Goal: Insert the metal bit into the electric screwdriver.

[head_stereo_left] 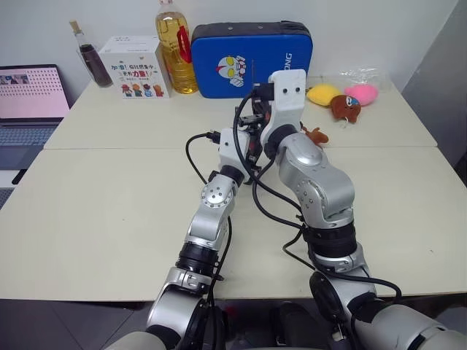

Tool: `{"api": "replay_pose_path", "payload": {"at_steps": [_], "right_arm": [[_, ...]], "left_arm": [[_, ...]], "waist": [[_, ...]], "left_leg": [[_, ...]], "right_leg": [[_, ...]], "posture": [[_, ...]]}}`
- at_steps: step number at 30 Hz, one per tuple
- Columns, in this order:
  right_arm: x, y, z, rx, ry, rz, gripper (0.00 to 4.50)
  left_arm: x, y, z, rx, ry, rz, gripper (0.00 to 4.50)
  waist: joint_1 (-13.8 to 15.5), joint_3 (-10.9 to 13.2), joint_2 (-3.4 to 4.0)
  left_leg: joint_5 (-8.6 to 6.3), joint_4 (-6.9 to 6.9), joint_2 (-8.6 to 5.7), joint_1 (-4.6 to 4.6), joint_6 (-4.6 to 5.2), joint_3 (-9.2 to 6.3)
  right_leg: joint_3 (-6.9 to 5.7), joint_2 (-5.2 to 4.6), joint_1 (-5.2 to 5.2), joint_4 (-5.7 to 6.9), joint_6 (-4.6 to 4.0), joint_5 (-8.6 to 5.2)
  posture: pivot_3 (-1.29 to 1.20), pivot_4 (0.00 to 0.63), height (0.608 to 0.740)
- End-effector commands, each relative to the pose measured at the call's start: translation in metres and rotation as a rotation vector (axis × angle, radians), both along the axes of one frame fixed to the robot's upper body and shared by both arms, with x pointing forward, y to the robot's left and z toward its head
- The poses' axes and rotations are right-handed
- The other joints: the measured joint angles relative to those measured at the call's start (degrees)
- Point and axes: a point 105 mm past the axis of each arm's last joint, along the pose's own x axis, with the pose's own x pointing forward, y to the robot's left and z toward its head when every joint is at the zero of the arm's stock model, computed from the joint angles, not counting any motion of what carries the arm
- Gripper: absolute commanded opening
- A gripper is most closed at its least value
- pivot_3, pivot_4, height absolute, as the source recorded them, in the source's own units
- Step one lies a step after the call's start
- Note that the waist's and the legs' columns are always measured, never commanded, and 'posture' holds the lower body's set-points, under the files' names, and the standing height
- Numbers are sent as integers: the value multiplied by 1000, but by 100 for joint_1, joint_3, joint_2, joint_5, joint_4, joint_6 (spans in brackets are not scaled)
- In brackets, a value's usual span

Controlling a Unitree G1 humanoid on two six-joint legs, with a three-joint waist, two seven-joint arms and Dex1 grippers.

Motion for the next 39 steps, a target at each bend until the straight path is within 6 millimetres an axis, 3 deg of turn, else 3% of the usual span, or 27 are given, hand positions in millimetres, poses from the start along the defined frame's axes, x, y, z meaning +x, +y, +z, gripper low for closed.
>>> {"api": "replay_pose_path", "payload": {"at_steps": [1,28,39], "right_arm": [[4,-3,-24,-29,96,-13,19],[10,-16,-41,27,205,-63,19],[12,-12,-33,8,183,-99,19]], "left_arm": [[-3,3,13,-15,-49,13,1665],[-1,2,13,-6,-60,19,1665],[4,-7,16,26,-105,62,1665]], "waist": [[0,0,0],[-1,-1,1],[-6,-2,0]], "left_leg": [[0,0,0,0,0,0],[0,-1,0,2,0,0],[0,-2,0,5,1,0]], "right_leg": [[0,0,0,0,0,0],[-1,0,3,-1,0,0],[-1,2,5,-1,0,0]], "posture": [[0,150,740],[0,150,740],[0,150,740]]}}
